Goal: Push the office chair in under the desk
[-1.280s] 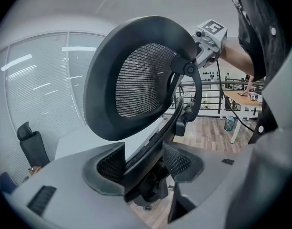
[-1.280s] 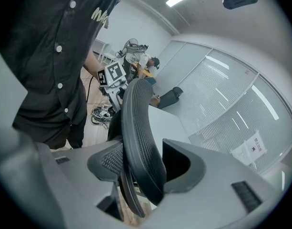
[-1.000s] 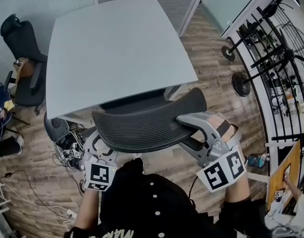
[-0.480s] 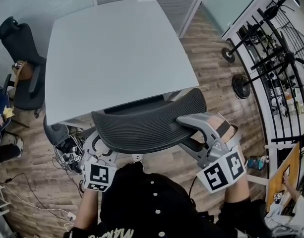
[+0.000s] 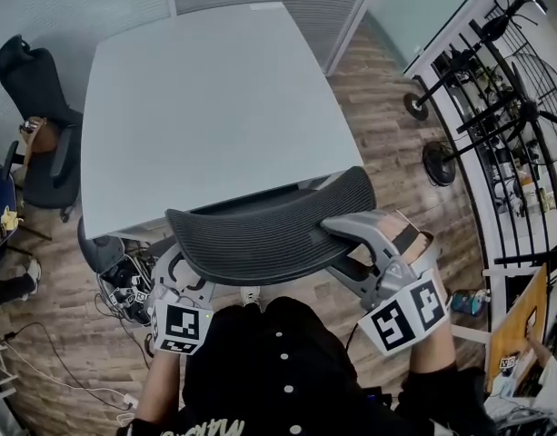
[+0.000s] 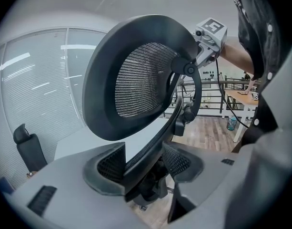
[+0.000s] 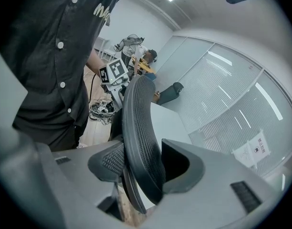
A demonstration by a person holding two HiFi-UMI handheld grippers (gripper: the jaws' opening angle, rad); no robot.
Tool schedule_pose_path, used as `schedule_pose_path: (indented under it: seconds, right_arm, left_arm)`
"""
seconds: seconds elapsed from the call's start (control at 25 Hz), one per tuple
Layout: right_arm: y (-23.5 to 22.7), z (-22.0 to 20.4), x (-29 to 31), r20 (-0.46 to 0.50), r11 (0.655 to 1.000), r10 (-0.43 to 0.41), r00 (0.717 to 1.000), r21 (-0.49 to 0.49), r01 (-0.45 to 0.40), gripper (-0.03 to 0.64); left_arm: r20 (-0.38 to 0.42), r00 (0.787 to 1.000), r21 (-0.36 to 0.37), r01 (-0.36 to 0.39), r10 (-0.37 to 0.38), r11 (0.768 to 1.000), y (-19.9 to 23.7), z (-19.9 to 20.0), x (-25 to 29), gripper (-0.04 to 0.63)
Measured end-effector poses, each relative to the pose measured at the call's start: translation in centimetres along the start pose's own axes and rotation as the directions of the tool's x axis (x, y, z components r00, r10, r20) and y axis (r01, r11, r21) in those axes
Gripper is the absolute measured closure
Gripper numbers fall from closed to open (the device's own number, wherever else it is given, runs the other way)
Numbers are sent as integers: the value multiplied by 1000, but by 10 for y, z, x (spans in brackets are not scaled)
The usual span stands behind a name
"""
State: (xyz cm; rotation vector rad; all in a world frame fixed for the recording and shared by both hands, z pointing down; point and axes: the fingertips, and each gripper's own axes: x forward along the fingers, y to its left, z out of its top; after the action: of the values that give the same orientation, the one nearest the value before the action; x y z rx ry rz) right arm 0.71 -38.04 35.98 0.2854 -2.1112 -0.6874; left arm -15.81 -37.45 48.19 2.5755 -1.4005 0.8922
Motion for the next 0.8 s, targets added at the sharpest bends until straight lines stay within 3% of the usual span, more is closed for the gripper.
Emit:
schedule_pose_path:
  seconds: [0.8]
  right_arm:
    - [-10, -8, 8, 7, 999, 36, 999, -32, -36, 393]
  left_arm:
    - [-88, 995, -34, -41, 38, 999, 3, -2, 10, 334]
